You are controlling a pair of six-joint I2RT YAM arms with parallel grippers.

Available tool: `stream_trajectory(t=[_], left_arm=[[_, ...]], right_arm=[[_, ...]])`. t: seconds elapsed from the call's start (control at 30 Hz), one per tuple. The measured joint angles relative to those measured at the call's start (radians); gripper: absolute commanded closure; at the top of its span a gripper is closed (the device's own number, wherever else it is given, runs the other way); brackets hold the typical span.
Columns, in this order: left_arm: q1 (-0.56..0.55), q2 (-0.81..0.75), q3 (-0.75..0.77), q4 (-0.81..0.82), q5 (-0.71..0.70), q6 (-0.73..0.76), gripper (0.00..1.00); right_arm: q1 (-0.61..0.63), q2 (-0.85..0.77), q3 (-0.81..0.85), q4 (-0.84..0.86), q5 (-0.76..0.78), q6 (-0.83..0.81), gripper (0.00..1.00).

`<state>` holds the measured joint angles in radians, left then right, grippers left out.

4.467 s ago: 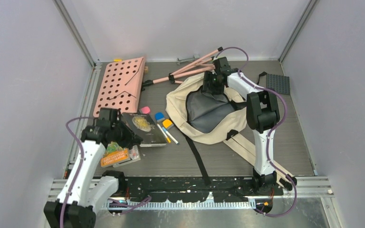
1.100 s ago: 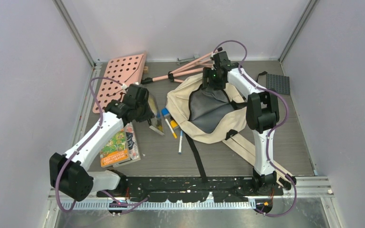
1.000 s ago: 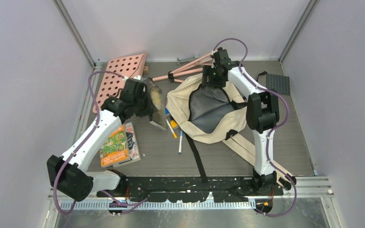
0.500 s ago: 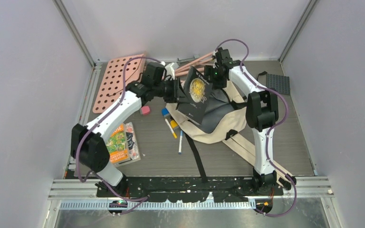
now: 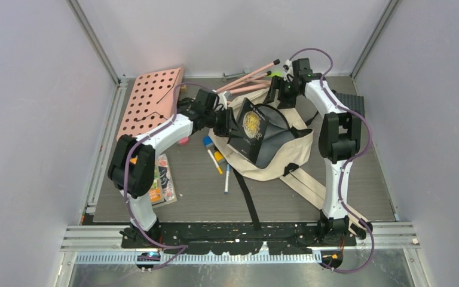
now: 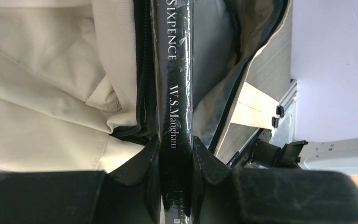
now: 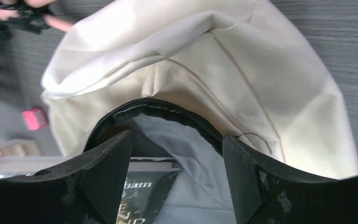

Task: Pack the student bag
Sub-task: Pick up the book from the center of the board.

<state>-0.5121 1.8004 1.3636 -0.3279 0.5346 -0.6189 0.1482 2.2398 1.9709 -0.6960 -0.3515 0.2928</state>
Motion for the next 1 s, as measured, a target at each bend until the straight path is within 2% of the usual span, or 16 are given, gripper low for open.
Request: stream_trajectory(t=[0.23, 0.4, 0.57, 0.8, 1.0], left_arm=[[0.043, 0.058, 0.013, 0.047, 0.144, 0.002, 1.0], [0.07, 0.102, 0.077, 0.027, 0.248, 0.035, 1.0], [0.083, 0.109, 0.146, -0.043, 0.329, 0.091, 1.0], [0.08, 0.109, 0.185, -0.122, 0.439, 0.134, 1.0], [0.075, 0.103, 0.189, -0.146, 0.486, 0.133, 1.0]], right_arm=[[-0.038, -0.074, -0.106, 0.048, -0.286, 0.0, 0.23], [-0.035, -0.171, -0.209, 0.092, -0.456, -0.013, 0.22], [-0.035, -0.252, -0.26, 0.114, -0.53, -0.051, 0.21], [-0.085, -0.33, -0.259, 0.117, -0.557, -0.08, 0.21], [-0.121, -0.335, -0.194, -0.037, -0.572, -0.191, 0.2]])
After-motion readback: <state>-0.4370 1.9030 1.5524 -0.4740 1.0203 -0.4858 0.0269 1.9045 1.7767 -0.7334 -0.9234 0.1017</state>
